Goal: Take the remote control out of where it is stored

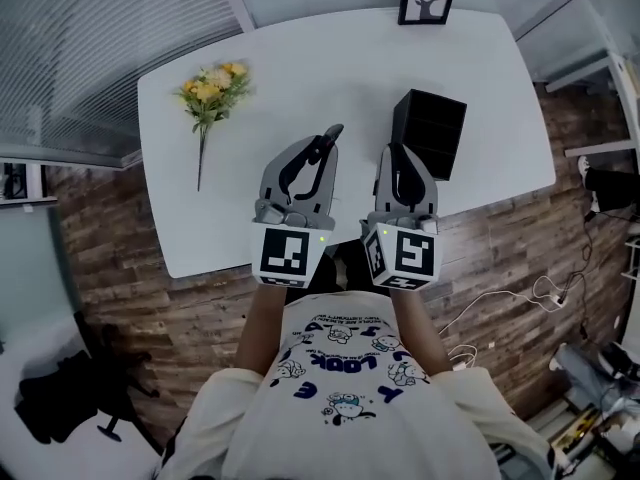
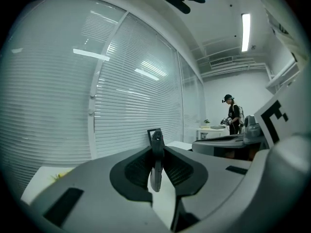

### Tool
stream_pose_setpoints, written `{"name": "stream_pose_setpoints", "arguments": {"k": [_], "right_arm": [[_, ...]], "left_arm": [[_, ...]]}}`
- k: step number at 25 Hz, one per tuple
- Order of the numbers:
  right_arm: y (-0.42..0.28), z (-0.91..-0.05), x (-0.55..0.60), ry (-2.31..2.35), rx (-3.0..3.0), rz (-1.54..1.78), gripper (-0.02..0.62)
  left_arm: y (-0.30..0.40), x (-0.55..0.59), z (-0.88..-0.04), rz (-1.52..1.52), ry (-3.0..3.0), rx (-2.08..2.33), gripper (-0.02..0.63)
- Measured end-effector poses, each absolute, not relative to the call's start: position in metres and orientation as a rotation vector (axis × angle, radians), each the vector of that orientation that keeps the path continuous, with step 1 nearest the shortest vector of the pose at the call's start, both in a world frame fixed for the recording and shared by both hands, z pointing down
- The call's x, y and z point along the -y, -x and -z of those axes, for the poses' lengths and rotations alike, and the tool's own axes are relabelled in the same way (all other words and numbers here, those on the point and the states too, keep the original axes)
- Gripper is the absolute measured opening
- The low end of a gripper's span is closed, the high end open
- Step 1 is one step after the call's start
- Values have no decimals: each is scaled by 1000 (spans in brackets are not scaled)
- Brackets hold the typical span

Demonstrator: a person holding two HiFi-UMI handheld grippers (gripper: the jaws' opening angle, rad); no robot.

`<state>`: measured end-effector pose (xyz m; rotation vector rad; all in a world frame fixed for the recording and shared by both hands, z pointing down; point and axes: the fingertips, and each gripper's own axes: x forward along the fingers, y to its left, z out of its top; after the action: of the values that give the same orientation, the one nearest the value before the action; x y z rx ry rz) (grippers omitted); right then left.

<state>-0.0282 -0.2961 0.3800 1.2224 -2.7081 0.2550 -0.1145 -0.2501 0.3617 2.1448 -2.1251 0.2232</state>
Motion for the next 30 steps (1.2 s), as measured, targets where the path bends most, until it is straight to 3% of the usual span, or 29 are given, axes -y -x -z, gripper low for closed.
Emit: {"name": "stream_pose_setpoints", "arguments": {"k": [30], "right_arm": [[84, -389, 261, -1047, 2736, -221, 52]], "left_arm": [[161, 210, -378, -253, -2003, 2207, 71]]}}
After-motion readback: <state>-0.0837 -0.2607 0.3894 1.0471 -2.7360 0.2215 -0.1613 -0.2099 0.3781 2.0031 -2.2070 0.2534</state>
